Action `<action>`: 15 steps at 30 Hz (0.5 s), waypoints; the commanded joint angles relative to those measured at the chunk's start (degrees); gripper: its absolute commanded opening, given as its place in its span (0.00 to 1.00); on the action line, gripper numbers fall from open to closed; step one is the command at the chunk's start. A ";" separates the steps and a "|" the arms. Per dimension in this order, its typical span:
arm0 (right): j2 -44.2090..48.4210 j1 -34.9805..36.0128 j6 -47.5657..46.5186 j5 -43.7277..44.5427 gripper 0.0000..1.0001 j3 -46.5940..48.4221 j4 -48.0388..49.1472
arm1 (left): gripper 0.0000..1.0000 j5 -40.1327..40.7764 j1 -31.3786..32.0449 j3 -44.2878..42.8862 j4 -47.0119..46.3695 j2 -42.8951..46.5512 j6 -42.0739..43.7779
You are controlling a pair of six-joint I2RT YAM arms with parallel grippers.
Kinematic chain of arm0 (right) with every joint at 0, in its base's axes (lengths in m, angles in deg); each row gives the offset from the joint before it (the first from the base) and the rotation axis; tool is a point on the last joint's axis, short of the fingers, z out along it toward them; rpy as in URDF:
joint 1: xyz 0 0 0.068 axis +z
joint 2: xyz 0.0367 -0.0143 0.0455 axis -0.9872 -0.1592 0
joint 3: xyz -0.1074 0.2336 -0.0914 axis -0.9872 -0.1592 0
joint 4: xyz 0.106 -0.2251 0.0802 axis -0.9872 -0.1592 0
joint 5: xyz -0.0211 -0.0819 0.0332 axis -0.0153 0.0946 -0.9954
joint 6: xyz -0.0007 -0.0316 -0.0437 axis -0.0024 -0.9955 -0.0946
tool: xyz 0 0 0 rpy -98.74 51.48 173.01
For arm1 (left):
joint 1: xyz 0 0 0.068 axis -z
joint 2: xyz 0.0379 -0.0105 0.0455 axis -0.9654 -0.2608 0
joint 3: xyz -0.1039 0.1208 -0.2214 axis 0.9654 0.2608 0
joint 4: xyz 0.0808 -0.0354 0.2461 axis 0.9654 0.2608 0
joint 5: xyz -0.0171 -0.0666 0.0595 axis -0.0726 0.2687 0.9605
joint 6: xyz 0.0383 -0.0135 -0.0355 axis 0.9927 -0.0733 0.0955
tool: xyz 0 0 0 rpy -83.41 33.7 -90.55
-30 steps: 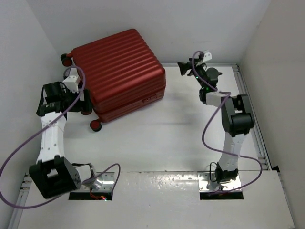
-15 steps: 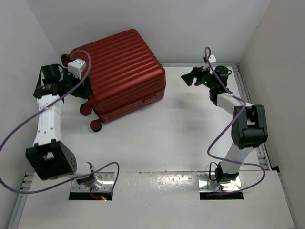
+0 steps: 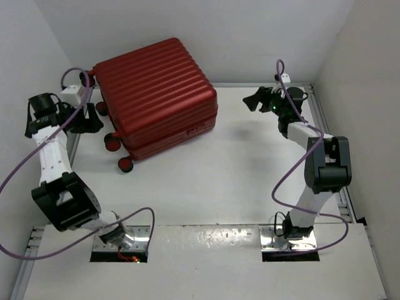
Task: Pack the luggage
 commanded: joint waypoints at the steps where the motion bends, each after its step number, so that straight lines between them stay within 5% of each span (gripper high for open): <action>1: -5.55 -1.26 9.63 2.54 0.78 5.35 6.04 | 0.82 0.34 -2.53 3.21 -14.89 6.63 -18.50; 8: -22.00 1.81 30.81 -3.52 0.76 24.70 3.50 | 0.82 3.68 -5.26 6.21 -20.71 3.85 -32.59; 15: -35.45 5.94 28.21 -0.98 0.76 42.46 -1.68 | 0.82 4.38 -5.26 6.91 -20.18 1.20 -33.83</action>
